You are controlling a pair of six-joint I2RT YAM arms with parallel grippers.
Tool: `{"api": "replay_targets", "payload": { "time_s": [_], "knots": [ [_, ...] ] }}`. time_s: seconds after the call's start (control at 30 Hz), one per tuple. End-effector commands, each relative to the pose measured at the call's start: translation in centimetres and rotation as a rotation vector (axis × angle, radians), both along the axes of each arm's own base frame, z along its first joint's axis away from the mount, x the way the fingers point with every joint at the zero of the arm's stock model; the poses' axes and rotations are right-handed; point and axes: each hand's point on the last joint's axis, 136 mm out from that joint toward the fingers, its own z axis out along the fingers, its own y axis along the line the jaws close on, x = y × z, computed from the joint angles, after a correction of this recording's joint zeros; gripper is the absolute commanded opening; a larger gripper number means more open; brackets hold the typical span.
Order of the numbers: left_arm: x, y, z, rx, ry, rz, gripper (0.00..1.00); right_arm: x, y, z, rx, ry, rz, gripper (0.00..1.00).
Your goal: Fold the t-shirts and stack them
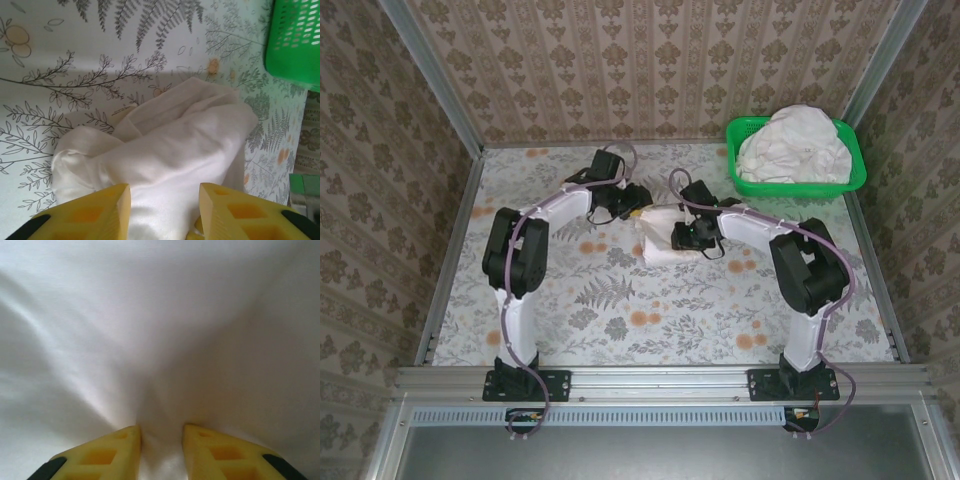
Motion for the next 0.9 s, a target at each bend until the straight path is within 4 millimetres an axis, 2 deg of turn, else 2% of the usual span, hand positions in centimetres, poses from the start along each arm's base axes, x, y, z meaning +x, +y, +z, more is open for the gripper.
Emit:
{"api": "replay_targets", "payload": {
  "time_s": [0.0, 0.17, 0.27, 0.3, 0.37, 0.43, 0.53, 0.63, 0.73, 0.87],
  "knots": [
    [-0.6, -0.1, -2.6, 0.026, 0.103, -0.01, 0.42, -0.4, -1.8, -1.4, -0.068, 0.035, -0.061, 0.29],
    [-0.2, 0.4, -2.2, 0.072, 0.087, -0.032, 0.43, 0.4, -1.5, 2.1, -0.046, -0.053, -0.054, 0.38],
    [-0.6, 1.0, -2.1, 0.073, 0.09, -0.029, 0.38, 1.0, -1.2, 4.8, -0.052, -0.129, -0.033, 0.52],
    [0.3, 2.5, -1.9, 0.067, 0.083, 0.007, 0.36, 1.2, -0.8, 5.6, -0.06, -0.158, -0.01, 0.57],
    [0.7, 3.5, -0.6, 0.06, 0.038, 0.027, 0.36, 1.6, -0.1, 6.9, -0.089, -0.202, 0.031, 0.66],
    [1.1, 5.0, 1.1, 0.07, -0.015, 0.052, 0.45, 1.9, 1.1, 7.6, -0.142, -0.24, 0.094, 0.74],
    [1.3, 8.3, 3.2, 0.115, -0.104, 0.101, 0.64, 1.7, 2.7, 7.1, -0.259, -0.25, 0.193, 0.82],
    [0.7, 11.7, 5.1, 0.143, -0.21, 0.116, 0.75, 1.7, 4.5, 6.1, -0.365, -0.256, 0.285, 0.85],
    [-0.8, 15.7, 7.1, 0.224, -0.348, 0.103, 0.83, 1.6, 6.5, 5.0, -0.47, -0.269, 0.393, 0.8],
    [-3.4, 19.6, 9.2, 0.273, -0.557, 0.06, 0.87, 1.4, 8.9, 3.0, -0.528, -0.254, 0.483, 0.73]
  ]
}}
